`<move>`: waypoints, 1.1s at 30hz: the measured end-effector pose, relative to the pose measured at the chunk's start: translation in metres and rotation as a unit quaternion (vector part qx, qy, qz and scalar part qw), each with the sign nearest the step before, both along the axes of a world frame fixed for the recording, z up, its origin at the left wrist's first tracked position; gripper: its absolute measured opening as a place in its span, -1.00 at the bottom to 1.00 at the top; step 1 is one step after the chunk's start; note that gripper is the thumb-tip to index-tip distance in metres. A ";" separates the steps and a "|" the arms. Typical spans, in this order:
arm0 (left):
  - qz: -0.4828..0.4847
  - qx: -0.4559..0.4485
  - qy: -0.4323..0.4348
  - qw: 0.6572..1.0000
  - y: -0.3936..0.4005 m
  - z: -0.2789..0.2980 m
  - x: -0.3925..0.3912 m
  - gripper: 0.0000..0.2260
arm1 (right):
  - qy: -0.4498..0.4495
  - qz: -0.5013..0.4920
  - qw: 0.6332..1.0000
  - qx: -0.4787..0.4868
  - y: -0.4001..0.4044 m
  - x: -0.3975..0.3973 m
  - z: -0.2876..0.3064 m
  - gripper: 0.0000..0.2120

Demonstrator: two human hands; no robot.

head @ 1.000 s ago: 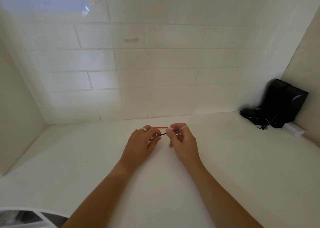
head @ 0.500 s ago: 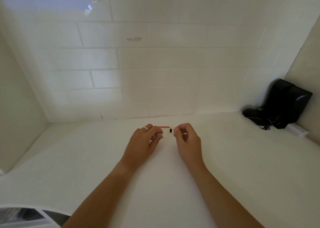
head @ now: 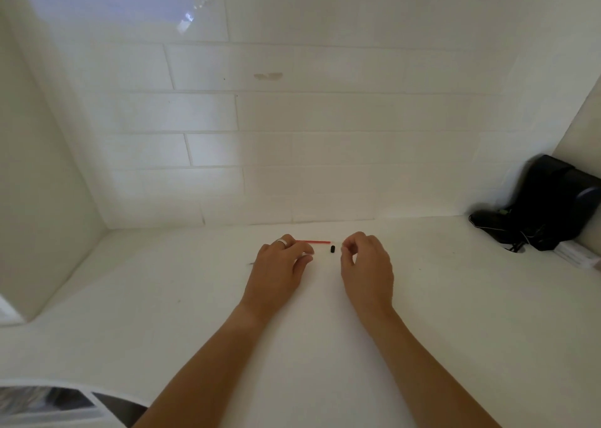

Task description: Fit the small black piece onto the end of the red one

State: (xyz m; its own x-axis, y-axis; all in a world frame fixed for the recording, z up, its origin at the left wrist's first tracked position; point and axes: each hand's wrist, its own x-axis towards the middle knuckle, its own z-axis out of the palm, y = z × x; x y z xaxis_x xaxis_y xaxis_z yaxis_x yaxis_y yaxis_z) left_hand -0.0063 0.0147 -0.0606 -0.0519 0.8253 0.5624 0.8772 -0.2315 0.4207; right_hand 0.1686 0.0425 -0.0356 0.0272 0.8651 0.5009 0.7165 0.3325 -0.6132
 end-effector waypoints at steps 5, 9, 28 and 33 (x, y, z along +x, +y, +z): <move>-0.006 -0.004 -0.004 1.000 0.002 -0.002 -0.002 -0.91 | -0.097 0.009 0.995 -0.025 0.011 -0.015 -0.006 -0.87; -0.012 -0.001 -0.001 1.000 0.003 -0.003 -0.002 -0.91 | -0.136 0.003 0.991 0.001 0.022 -0.022 -0.009 -0.85; -0.041 0.001 -0.018 0.999 0.000 0.002 -0.001 -0.94 | 0.165 0.161 0.968 -0.097 -0.008 -0.011 -0.005 -0.89; -0.067 -0.003 -0.021 0.998 -0.002 0.006 -0.001 -0.91 | 0.150 0.183 0.966 -0.101 -0.005 -0.009 -0.006 -0.89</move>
State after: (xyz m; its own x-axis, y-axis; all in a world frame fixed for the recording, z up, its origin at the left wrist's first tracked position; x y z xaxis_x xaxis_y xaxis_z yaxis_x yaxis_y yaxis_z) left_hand -0.0073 0.0128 -0.0548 0.0358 0.8298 0.5569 0.8196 -0.3432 0.4588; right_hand 0.1592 0.0370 -0.0414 -0.1809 0.9235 0.3382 0.3543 0.3819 -0.8536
